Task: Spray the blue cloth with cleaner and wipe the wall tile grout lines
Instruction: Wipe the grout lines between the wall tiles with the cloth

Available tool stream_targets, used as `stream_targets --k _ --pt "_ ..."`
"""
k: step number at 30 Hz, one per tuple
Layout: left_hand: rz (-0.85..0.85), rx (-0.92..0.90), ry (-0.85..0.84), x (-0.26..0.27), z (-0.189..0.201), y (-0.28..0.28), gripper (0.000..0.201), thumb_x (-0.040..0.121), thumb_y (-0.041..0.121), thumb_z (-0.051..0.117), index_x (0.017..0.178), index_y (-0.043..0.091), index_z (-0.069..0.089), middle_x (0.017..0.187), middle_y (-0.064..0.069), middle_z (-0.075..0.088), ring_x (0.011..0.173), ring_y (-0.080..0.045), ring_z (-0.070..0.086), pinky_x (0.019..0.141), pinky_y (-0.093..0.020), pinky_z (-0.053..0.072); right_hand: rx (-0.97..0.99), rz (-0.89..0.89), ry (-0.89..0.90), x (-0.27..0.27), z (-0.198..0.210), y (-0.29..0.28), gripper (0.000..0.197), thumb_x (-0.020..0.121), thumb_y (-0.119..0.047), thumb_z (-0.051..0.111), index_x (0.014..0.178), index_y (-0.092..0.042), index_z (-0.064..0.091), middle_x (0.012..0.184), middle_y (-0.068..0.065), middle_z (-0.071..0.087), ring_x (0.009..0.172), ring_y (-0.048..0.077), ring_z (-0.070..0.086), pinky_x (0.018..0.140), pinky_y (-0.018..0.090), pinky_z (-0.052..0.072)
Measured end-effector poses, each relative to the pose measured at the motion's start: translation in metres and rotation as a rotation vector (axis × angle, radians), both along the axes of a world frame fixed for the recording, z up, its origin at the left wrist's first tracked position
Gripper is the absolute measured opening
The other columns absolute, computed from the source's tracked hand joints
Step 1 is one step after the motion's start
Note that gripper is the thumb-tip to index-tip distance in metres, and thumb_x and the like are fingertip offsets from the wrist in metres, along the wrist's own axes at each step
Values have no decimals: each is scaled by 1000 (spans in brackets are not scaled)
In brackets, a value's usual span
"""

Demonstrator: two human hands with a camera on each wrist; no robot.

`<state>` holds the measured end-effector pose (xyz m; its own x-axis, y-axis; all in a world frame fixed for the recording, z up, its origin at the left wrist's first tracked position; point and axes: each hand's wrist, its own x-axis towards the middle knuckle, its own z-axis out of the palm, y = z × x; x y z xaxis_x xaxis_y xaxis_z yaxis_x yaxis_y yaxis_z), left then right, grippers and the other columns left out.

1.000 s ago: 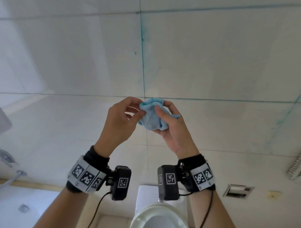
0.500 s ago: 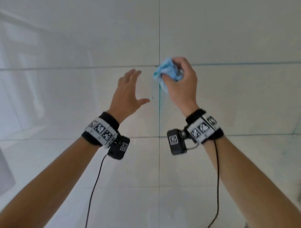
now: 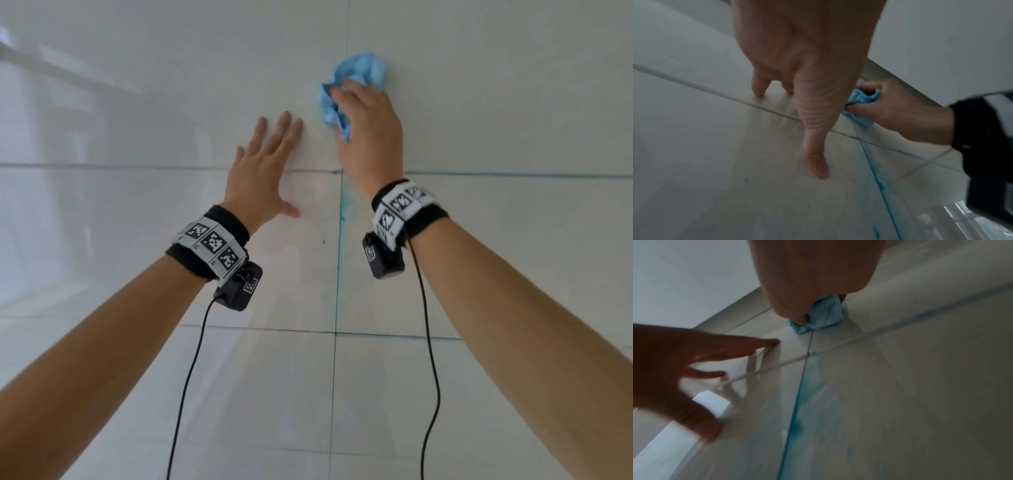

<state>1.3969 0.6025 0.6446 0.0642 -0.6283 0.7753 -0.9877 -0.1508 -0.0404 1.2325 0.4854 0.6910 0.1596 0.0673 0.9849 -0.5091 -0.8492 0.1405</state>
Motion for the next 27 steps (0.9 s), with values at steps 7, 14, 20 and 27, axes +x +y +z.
stream_targets --k 7,14,20,27 --pt "-5 -36 26 6 -11 2 145 61 46 96 167 30 -3 174 13 -7 161 -22 -4 125 -58 24 -115 -63 300 -7 -113 17 49 76 -8 59 124 -14 70 130 4 67 115 29 62 93 33 52" --pt "7 -36 58 -2 -12 4 144 64 38 97 167 29 -4 174 12 -8 161 -23 -6 126 -57 23 131 39 341 -13 -81 31 52 79 1 71 129 -13 68 116 4 69 101 30 63 76 41 56" --pt "9 -44 60 -3 -11 2 143 63 46 95 167 28 -2 174 9 -5 161 -24 -3 122 -58 31 201 123 497 -13 -74 34 41 88 -4 71 127 -18 67 120 -1 69 106 22 64 84 33 52" --pt "87 -6 60 -14 -9 7 145 65 37 97 166 30 -8 173 14 -10 161 -20 -4 111 -53 45 385 189 288 -48 -58 26 24 91 -27 76 113 -22 70 96 -8 71 84 14 65 76 38 57"
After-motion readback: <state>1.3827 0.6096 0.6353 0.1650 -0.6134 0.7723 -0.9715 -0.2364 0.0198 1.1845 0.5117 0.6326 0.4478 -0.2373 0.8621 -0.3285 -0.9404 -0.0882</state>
